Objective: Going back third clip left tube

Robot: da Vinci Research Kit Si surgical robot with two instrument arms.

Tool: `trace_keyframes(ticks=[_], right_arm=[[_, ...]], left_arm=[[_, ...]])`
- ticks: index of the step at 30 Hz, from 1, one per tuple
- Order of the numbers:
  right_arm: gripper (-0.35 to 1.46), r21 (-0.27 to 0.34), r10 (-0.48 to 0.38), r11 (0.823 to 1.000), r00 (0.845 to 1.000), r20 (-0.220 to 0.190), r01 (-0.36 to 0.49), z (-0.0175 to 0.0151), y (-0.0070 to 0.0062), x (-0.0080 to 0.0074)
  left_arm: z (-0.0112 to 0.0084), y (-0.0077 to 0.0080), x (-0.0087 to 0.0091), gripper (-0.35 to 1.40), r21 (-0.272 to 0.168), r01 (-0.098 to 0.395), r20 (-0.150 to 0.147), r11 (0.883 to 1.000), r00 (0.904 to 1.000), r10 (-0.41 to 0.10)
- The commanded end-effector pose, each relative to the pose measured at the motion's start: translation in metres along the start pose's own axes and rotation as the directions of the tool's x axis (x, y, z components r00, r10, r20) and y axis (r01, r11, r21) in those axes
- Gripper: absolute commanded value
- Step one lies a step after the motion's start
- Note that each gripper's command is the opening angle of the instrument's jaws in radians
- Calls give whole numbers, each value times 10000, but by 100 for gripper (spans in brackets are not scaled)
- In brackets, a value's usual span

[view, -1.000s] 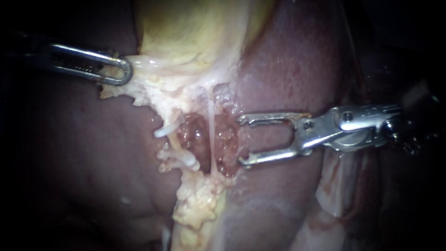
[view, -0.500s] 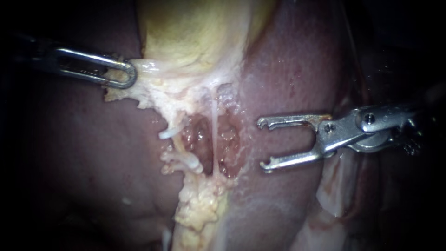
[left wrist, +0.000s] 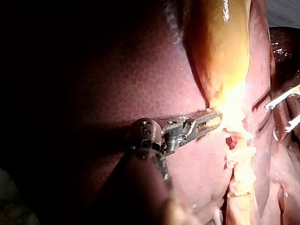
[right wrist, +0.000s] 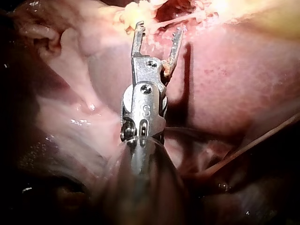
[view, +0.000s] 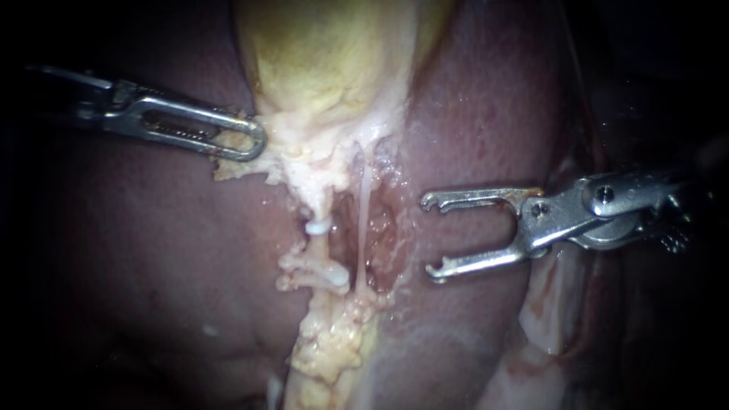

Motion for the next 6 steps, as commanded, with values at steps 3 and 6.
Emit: trace_keyframes(ticks=[3, 6], right_arm=[[50, 0, 2, 10000, 10000, 0, -2, 0, -1, 1], [50, -1, -57, 10000, 10000, 2, 57, 1, -2, 1]], left_arm=[[-1, 0, 0, -35, -4, 1, 2, 10000, 10000, -1], [-1, 0, 0, -35, -5, 0, 3, 10000, 10000, 0]])
